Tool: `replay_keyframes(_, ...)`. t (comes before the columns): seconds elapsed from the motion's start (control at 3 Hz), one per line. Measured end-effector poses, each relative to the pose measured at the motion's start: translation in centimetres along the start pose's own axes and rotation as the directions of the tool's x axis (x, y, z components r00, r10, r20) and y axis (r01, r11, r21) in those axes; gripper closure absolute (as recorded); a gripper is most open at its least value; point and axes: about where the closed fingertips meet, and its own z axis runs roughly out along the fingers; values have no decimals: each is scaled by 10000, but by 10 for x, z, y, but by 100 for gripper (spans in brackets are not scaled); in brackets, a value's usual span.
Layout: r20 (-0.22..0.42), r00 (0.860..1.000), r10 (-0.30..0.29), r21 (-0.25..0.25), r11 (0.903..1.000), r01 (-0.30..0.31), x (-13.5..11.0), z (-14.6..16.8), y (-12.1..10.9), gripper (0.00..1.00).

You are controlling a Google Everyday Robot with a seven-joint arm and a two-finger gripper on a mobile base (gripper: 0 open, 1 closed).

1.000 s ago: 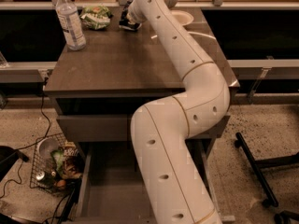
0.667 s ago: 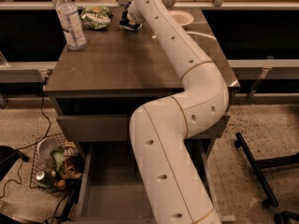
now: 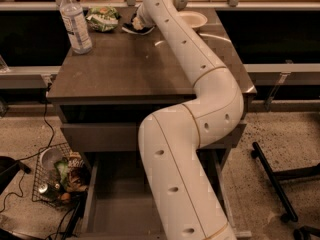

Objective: Move blue chip bag near green jalapeno chip bag

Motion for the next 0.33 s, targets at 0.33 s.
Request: replay_keyframes(0.33,-21,10000,-3,-21,10000,3,1,2,1,0)
